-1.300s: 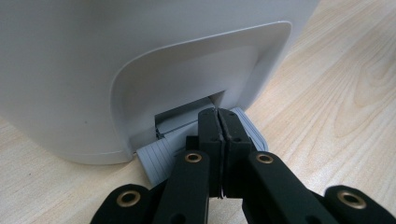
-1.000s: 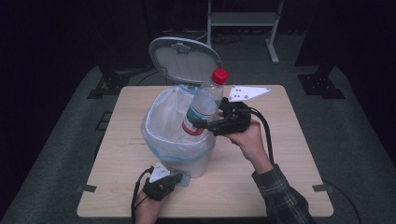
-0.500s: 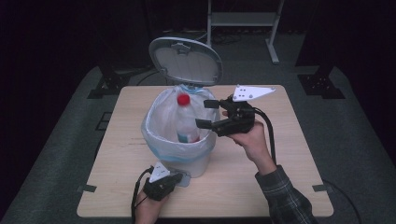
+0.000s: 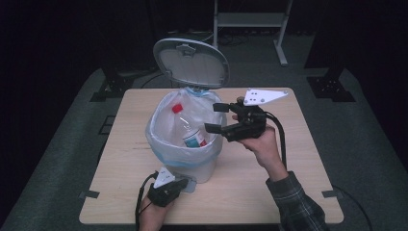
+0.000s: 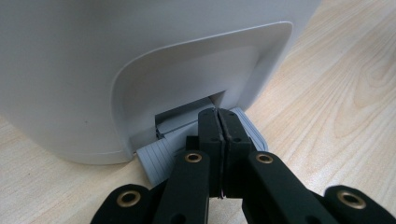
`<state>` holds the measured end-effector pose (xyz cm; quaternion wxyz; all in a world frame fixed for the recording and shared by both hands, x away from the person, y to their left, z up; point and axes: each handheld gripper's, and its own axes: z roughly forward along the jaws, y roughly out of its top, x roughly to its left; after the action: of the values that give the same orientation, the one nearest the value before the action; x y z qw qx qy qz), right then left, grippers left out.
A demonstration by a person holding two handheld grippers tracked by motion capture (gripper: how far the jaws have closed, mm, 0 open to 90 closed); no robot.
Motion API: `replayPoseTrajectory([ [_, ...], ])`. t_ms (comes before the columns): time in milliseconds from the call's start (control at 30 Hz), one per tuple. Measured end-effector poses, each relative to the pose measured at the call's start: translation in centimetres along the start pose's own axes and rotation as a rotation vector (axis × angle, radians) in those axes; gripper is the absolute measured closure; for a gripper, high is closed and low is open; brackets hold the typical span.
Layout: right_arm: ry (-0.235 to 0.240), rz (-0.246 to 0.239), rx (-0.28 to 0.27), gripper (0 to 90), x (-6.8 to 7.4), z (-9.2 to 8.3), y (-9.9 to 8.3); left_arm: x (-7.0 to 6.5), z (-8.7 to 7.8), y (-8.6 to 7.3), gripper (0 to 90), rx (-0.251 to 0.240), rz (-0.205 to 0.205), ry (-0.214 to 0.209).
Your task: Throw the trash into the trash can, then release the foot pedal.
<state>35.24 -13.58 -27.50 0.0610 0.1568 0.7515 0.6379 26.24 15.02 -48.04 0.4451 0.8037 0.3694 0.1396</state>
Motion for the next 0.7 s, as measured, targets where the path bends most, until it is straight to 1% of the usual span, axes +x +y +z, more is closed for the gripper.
replayPoseTrajectory([
  [133,-0.006,0.002,0.001,20.9,0.1,-0.4,-0.1,0.0,0.0,0.0,89.5,0.001,0.003,0.000],
  [200,-0.009,0.003,0.005,20.9,0.1,-0.7,-0.2,0.1,0.0,0.0,88.9,-0.002,-0.002,-0.011],
  [300,-0.026,-0.004,0.013,20.9,0.2,-1.3,-0.4,0.2,-0.1,0.0,86.8,-0.008,-0.007,-0.026],
  [400,-0.041,-0.011,0.026,20.8,0.3,-1.8,-0.6,-0.1,-0.2,0.2,84.0,0.006,0.021,-0.024],
  [500,-0.054,-0.008,0.028,20.9,0.3,-2.6,-0.9,-0.2,-0.6,0.2,81.0,0.002,0.024,-0.031],
  [533,-0.054,-0.008,0.028,20.9,0.3,-2.6,-0.9,-0.2,-0.6,0.2,79.3,0.002,0.024,-0.031],
  [567,-0.066,-0.008,0.030,20.8,0.2,-3.1,-1.3,-0.2,-0.9,0.3,76.9,-0.002,0.027,-0.037],
  [600,-0.071,-0.006,0.029,20.9,0.1,-3.2,-1.4,-0.2,-1.3,0.4,76.2,-0.010,0.024,-0.039],
  [633,-0.071,-0.006,0.029,20.9,0.1,-3.2,-1.4,-0.2,-1.3,0.4,73.6,-0.010,0.024,-0.039],
  [667,-0.081,-0.002,0.036,20.9,0.0,-3.6,-1.8,-0.4,-2.0,0.6,68.1,-0.018,0.037,-0.038],
  [700,-0.087,0.001,0.036,20.8,-0.1,-3.8,-2.0,-0.4,-2.2,0.7,64.9,-0.016,0.037,-0.036],
])
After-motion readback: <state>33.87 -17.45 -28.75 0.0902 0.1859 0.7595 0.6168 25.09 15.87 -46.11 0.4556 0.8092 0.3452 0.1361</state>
